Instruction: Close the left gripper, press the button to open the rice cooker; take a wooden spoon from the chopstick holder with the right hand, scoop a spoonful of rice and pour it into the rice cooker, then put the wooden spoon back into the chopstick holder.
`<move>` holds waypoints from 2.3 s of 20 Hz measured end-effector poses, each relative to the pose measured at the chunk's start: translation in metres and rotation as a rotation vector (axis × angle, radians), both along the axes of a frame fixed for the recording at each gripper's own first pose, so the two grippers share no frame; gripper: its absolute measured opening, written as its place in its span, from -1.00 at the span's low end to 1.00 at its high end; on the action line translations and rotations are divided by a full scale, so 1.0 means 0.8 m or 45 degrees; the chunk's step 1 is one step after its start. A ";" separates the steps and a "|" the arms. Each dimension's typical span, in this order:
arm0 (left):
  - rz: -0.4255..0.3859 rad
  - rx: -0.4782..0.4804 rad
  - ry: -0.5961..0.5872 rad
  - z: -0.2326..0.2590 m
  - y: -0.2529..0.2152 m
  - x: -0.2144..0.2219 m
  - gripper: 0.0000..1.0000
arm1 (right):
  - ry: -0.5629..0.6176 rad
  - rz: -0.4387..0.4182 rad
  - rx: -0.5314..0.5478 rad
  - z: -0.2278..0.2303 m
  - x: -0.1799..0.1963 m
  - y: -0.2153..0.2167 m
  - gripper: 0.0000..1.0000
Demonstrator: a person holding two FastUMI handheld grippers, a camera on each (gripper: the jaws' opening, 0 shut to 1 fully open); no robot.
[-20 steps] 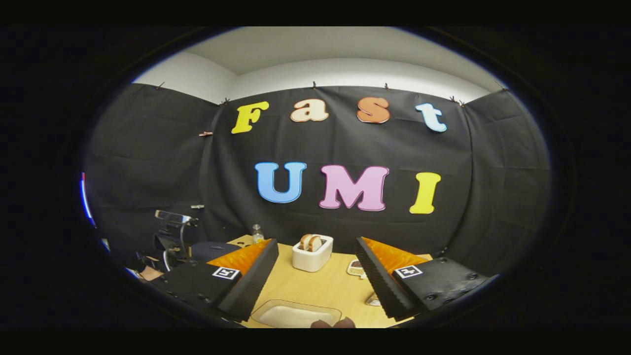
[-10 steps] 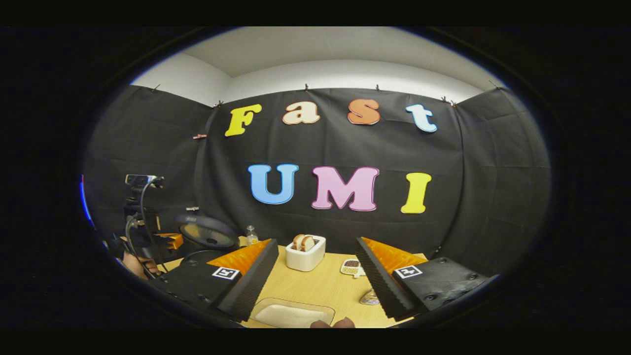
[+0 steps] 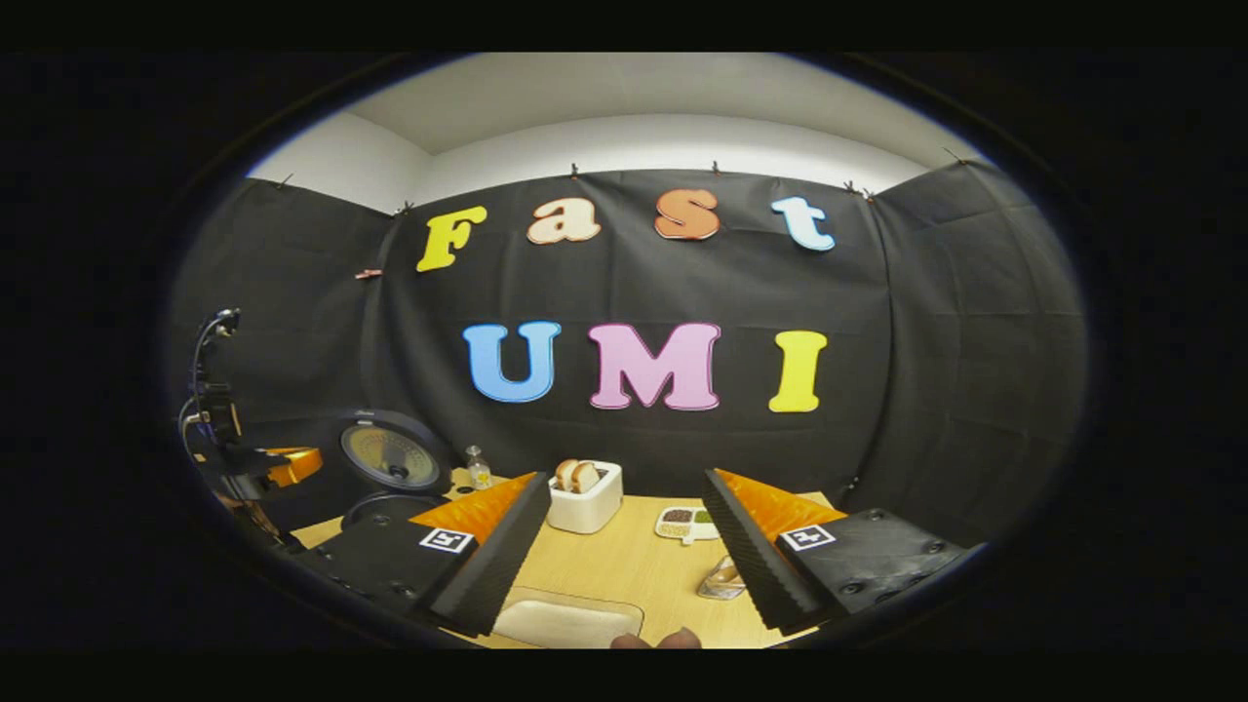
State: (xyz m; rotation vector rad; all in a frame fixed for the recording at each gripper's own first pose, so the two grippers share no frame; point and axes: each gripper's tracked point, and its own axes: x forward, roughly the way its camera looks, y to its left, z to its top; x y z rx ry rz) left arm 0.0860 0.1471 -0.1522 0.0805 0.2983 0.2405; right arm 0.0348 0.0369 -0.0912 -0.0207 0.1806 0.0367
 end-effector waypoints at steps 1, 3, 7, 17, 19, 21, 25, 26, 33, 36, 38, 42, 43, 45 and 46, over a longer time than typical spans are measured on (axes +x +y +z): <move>-0.010 -0.002 -0.013 0.005 -0.005 -0.001 -0.83 | 0.005 -0.010 -0.001 -0.004 0.000 -0.007 0.96; -0.015 -0.010 -0.023 0.009 -0.012 -0.005 -0.82 | 0.019 -0.028 0.006 -0.015 0.002 -0.022 0.96; -0.031 0.029 -0.006 0.006 -0.021 -0.017 -0.59 | 0.103 -0.103 0.087 -0.056 0.008 -0.069 1.00; -0.007 0.082 -0.003 0.015 -0.047 -0.047 0.20 | 0.309 -0.273 0.213 -0.190 0.042 -0.193 0.96; 0.018 0.075 0.019 0.010 -0.051 -0.053 0.29 | 0.355 -0.292 0.232 -0.221 0.049 -0.211 0.96; 0.047 0.073 0.037 0.009 -0.054 -0.059 0.30 | 0.386 -0.315 0.233 -0.248 0.056 -0.231 0.96; 0.104 0.066 0.062 0.012 -0.062 -0.071 0.39 | 0.441 -0.386 0.321 -0.302 0.077 -0.274 0.97; 0.113 0.067 0.075 0.012 -0.065 -0.077 0.41 | 0.453 -0.407 0.346 -0.316 0.085 -0.284 0.97; 0.170 0.139 0.154 0.014 -0.079 -0.103 0.41 | 0.555 -0.451 0.527 -0.401 0.125 -0.294 0.90; 0.170 0.167 0.167 0.020 -0.088 -0.107 0.41 | 0.574 -0.463 0.605 -0.420 0.141 -0.295 0.60; 0.173 0.177 0.160 0.025 -0.091 -0.108 0.41 | 0.607 -0.444 0.649 -0.426 0.143 -0.287 0.48; 0.205 0.125 0.184 0.013 -0.085 -0.115 0.41 | 0.602 -0.449 0.634 -0.427 0.150 -0.288 -0.55; 0.216 0.100 0.186 0.009 -0.083 -0.115 0.41 | 0.604 -0.443 0.631 -0.421 0.142 -0.284 -0.55; 0.231 0.078 0.184 0.007 -0.081 -0.118 0.41 | 0.621 -0.431 0.650 -0.418 0.138 -0.279 -0.50; 0.228 0.080 0.179 0.007 -0.080 -0.119 0.41 | 0.625 -0.426 0.662 -0.416 0.138 -0.277 -0.66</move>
